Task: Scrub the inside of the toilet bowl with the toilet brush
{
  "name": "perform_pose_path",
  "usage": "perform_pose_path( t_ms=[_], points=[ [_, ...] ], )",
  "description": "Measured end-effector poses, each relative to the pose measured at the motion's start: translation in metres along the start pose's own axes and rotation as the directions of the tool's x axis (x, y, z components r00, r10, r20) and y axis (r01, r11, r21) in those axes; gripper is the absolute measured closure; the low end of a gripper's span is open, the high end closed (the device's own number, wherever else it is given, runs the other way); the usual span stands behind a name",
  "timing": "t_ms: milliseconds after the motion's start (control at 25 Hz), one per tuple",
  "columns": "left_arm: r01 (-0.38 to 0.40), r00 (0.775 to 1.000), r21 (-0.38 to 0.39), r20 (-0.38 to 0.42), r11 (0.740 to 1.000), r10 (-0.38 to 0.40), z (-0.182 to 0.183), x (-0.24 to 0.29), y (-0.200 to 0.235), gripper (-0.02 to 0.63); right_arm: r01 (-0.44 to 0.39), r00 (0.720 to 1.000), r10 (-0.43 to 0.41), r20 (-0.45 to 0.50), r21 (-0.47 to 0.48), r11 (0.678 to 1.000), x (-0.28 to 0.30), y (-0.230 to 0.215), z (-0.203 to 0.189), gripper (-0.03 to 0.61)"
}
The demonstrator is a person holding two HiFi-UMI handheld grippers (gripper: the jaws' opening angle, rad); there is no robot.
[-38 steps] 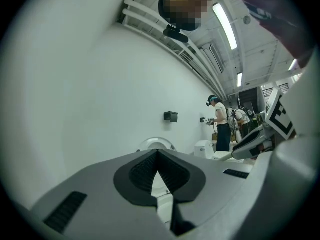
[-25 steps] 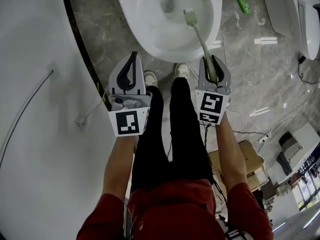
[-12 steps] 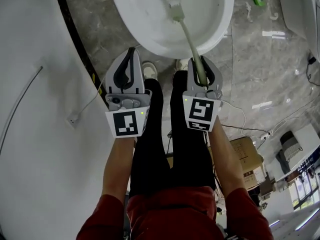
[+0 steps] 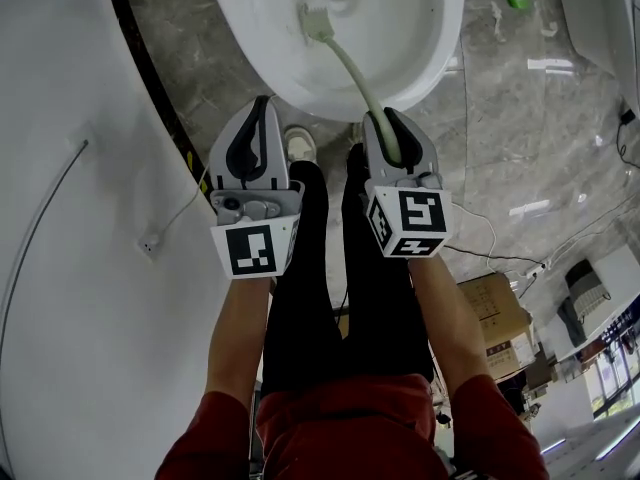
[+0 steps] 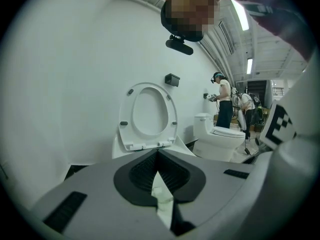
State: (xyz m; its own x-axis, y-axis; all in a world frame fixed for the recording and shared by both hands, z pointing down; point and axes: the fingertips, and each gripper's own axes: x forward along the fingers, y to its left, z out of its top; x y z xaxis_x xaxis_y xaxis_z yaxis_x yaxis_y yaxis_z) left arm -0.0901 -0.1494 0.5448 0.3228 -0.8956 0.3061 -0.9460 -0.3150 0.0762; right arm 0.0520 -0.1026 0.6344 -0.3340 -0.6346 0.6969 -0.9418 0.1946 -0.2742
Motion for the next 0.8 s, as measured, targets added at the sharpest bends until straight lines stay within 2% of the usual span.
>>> perform_pose_path(
  t_ms=[80, 200, 240, 360, 400, 440, 480, 560, 680, 720, 800],
  points=[
    [0.004, 1.000, -0.002, -0.004, 1.000, -0.004, -0.001, 0.002, -0.002, 0.607, 0.077, 0.997, -0.079, -0.021, -0.094, 0.993, 0.007, -0.021, -0.005, 0.465],
    [0.010, 1.000, -0.005, -0.009, 1.000, -0.010, -0.002, 0.006, -0.005, 0.607, 0.162, 0.987, -0.162, 0.021, -0.248, 0.955, 0.005, -0.038, 0.012, 0.466],
    [0.011, 1.000, -0.005, -0.010, 1.000, -0.011, -0.002, 0.007, -0.006, 0.607, 0.197, 0.980, -0.190, 0.053, -0.312, 0.929, 0.000, -0.042, 0.022, 0.466],
    [0.013, 1.000, -0.010, -0.012, 1.000, -0.013, -0.002, 0.010, -0.006, 0.607, 0.302, 0.953, -0.261, 0.152, -0.503, 0.810, -0.011, -0.049, 0.043, 0.466],
    [0.014, 1.000, -0.011, -0.012, 1.000, -0.014, -0.002, 0.011, -0.006, 0.607, 0.309, 0.951, -0.269, 0.152, -0.531, 0.789, -0.010, -0.050, 0.042, 0.466],
    [0.013, 1.000, -0.011, -0.010, 1.000, -0.014, -0.002, 0.012, -0.005, 0.607, 0.297, 0.954, -0.266, 0.136, -0.538, 0.789, -0.005, -0.050, 0.038, 0.466],
    [0.012, 1.000, -0.012, -0.009, 1.000, -0.013, -0.002, 0.012, -0.003, 0.607, 0.272, 0.961, -0.252, 0.112, -0.525, 0.806, 0.002, -0.048, 0.032, 0.466],
    [0.007, 1.000, -0.013, -0.010, 1.000, -0.008, -0.002, 0.013, 0.000, 0.607, 0.201, 0.978, -0.201, 0.049, -0.450, 0.870, 0.019, -0.041, 0.017, 0.466],
    [0.000, 1.000, -0.013, -0.020, 1.000, 0.000, -0.005, 0.013, 0.005, 0.607, 0.091, 0.995, -0.100, -0.027, -0.233, 0.968, 0.036, -0.022, 0.005, 0.465],
    [-0.001, 1.000, -0.012, -0.026, 1.000, 0.000, -0.007, 0.013, 0.008, 0.607, 0.059, 0.997, -0.065, -0.036, -0.147, 0.987, 0.038, -0.014, 0.005, 0.465],
    [-0.004, 0.999, -0.015, -0.038, 1.000, 0.003, -0.011, 0.014, 0.012, 0.607, -0.013, 1.000, 0.013, -0.015, 0.015, 1.000, 0.038, 0.002, 0.019, 0.465]
  ],
)
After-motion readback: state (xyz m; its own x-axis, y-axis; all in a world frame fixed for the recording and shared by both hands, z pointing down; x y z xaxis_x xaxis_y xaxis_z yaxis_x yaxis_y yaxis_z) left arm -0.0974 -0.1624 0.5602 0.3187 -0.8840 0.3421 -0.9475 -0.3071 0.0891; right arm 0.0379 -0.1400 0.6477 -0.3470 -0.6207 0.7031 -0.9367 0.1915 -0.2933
